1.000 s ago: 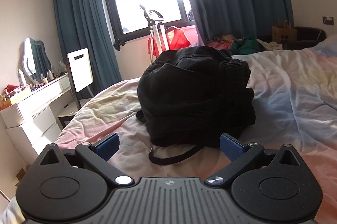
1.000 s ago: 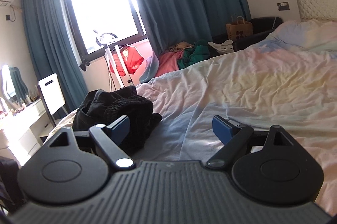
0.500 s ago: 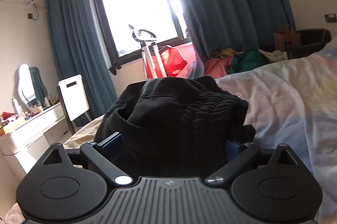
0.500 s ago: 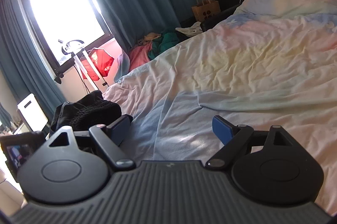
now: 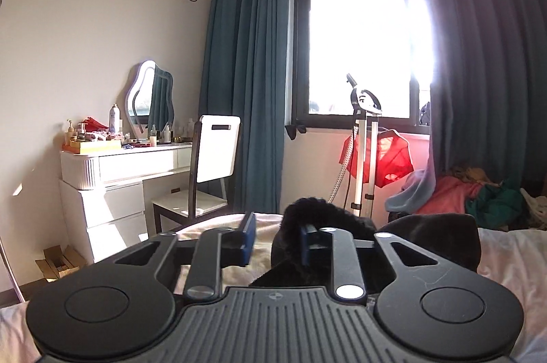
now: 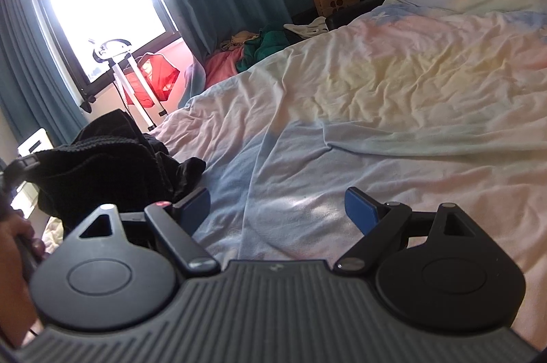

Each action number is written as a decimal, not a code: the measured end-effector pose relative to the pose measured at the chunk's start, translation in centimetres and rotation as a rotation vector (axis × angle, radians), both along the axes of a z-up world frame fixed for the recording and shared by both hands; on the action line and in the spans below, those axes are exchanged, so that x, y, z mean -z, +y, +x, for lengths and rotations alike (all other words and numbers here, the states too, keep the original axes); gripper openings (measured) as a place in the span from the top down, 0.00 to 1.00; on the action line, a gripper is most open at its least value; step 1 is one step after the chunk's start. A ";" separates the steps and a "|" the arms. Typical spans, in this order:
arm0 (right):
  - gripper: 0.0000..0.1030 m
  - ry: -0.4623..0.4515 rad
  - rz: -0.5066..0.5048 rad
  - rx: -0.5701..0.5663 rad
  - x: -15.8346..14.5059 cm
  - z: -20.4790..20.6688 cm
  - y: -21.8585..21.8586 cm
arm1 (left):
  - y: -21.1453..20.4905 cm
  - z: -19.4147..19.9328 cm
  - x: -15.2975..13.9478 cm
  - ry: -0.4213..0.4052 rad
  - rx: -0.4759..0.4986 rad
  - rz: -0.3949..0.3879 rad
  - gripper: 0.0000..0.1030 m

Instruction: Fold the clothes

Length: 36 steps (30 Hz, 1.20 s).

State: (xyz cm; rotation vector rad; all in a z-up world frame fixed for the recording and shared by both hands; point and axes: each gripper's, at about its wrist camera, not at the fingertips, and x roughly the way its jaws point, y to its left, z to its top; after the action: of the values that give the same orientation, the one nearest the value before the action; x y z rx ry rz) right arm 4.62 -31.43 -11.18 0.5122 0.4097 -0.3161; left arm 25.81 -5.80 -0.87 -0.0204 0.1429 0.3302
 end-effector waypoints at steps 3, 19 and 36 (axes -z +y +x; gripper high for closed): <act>0.15 -0.014 -0.022 -0.033 0.1 0.3 1.0 | 4.1 -2.3 -2.2 -0.055 0.012 -0.022 0.92; 0.16 -0.050 -0.077 -0.495 -0.4 0.3 10.5 | 23.5 -17.9 -0.9 -0.047 0.104 -0.251 0.92; 0.16 0.001 -0.193 -0.386 -1.1 1.2 12.4 | 19.7 -14.7 -1.5 -0.100 0.233 -0.164 0.93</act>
State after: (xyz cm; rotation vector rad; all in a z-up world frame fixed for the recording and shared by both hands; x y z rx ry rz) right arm 5.83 -19.07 -10.10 0.2363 0.4641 0.0173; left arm 11.12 13.92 0.59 -0.1805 0.0718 0.0837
